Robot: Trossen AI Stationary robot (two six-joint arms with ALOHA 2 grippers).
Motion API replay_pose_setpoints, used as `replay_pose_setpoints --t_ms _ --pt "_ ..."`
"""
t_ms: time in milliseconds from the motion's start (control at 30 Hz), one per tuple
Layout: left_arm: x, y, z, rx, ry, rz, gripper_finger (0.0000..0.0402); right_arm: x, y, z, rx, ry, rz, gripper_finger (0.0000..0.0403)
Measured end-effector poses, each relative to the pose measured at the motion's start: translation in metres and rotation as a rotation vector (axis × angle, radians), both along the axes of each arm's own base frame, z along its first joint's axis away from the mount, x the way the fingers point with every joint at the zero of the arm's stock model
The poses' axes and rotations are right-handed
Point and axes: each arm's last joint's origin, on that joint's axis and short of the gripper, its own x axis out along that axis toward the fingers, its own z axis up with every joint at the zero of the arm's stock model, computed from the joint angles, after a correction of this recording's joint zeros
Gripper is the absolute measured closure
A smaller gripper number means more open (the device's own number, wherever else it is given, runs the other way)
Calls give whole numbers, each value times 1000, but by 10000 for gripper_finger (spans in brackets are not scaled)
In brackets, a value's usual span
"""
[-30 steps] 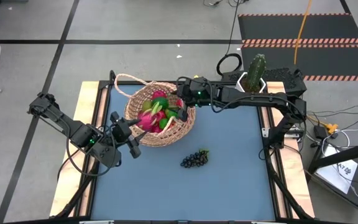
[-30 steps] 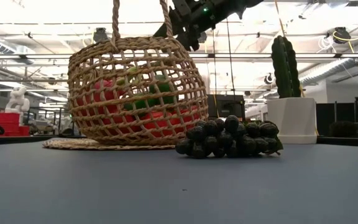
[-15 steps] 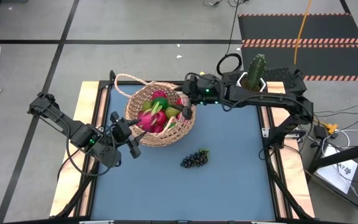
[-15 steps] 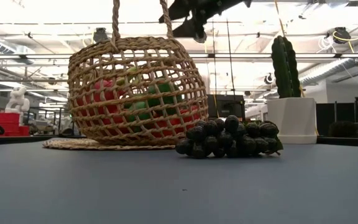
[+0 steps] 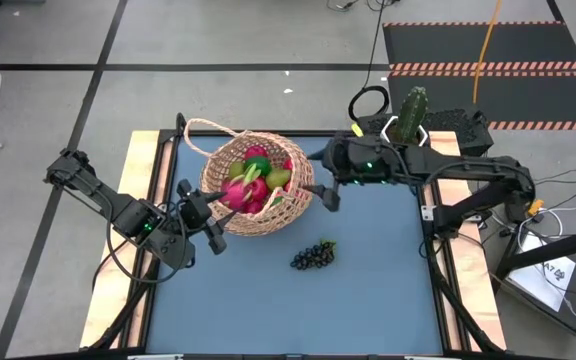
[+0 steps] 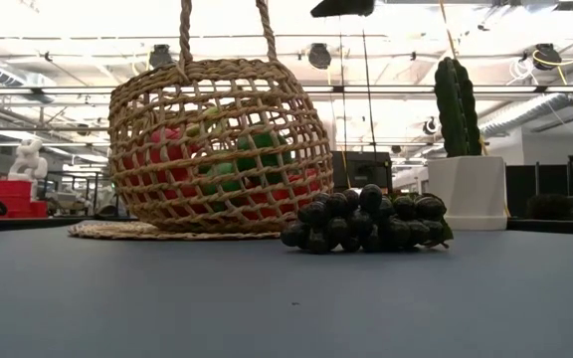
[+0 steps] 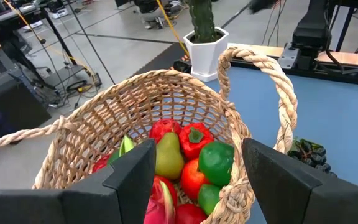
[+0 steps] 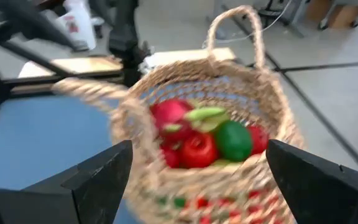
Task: Build produce basket
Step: Put the black grapes into the basket
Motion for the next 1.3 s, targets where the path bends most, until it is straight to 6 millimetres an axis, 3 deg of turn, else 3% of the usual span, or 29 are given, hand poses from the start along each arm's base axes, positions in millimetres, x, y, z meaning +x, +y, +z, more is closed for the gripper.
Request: replay_pose_setpoints --t_ms 333,500,867,1133,1300 --pt "0 0 0 -5 -3 0 163 -24 46 -1 83 120 113 37" --pt "0 0 0 -9 -8 0 163 -27 70 -14 88 165 191 37" --pt "3 -2 3 -13 -32 -10 163 -32 105 -85 111 274 276 37" --pt "3 -2 3 -13 -34 -10 163 -44 104 -161 140 300 261 37" --pt "6 -4 2 1 -26 -14 163 -58 100 -195 161 335 238 37"
